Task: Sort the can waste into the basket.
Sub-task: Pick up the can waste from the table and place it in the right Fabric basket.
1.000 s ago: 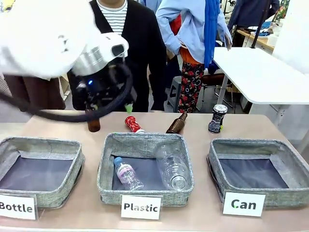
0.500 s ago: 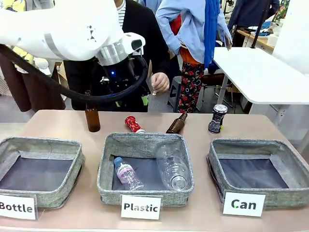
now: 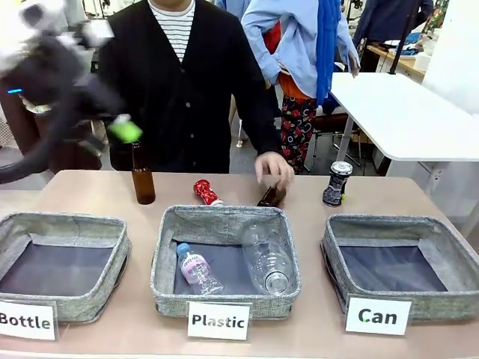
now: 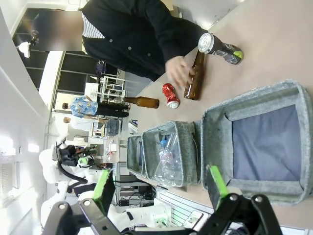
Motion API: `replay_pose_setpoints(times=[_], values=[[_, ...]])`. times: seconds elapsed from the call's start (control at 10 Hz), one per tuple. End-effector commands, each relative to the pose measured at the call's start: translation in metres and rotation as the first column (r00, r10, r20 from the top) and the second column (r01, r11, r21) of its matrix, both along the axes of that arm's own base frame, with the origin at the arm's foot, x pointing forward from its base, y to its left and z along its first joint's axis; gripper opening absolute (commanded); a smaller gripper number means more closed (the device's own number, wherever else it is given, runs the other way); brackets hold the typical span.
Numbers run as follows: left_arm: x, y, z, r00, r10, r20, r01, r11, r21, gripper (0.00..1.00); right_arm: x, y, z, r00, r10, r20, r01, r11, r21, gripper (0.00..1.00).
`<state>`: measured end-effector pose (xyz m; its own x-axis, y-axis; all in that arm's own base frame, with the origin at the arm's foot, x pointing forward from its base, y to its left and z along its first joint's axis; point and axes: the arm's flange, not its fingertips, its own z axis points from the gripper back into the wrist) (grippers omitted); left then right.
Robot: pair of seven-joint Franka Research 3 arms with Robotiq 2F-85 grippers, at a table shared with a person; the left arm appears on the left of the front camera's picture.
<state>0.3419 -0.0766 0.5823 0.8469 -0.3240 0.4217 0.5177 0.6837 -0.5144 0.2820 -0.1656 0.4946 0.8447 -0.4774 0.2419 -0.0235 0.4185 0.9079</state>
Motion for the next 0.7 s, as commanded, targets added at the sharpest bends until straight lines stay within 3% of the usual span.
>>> replay_pose_setpoints(times=[0.0, 0.1, 0.2, 0.6], values=[[-0.009, 0.060, -0.011, 1.000, 0.005, -0.016, -0.006, 0.999, -0.044, 1.00, 0.003, 0.000, 0.001, 0.999, 0.002, 0.039, -0.003, 1.000, 0.008, 1.00], [-0.020, 0.085, -0.018, 0.999, -0.042, 0.011, 0.043, 0.994, -0.099, 1.00, 0.003, 0.000, 0.001, 0.999, 0.002, 0.039, -0.003, 1.000, 0.008, 1.00], [-0.026, 0.104, -0.026, 0.999, -0.024, 0.026, 0.028, 0.987, -0.159, 1.00, 0.003, 0.000, 0.001, 0.999, 0.002, 0.039, -0.003, 1.000, 0.008, 1.00], [-0.002, 0.076, -0.024, 1.000, -0.008, -0.016, 0.006, 0.994, -0.110, 1.00, 0.003, 0.000, 0.001, 0.999, 0.002, 0.039, -0.003, 1.000, 0.008, 1.00]])
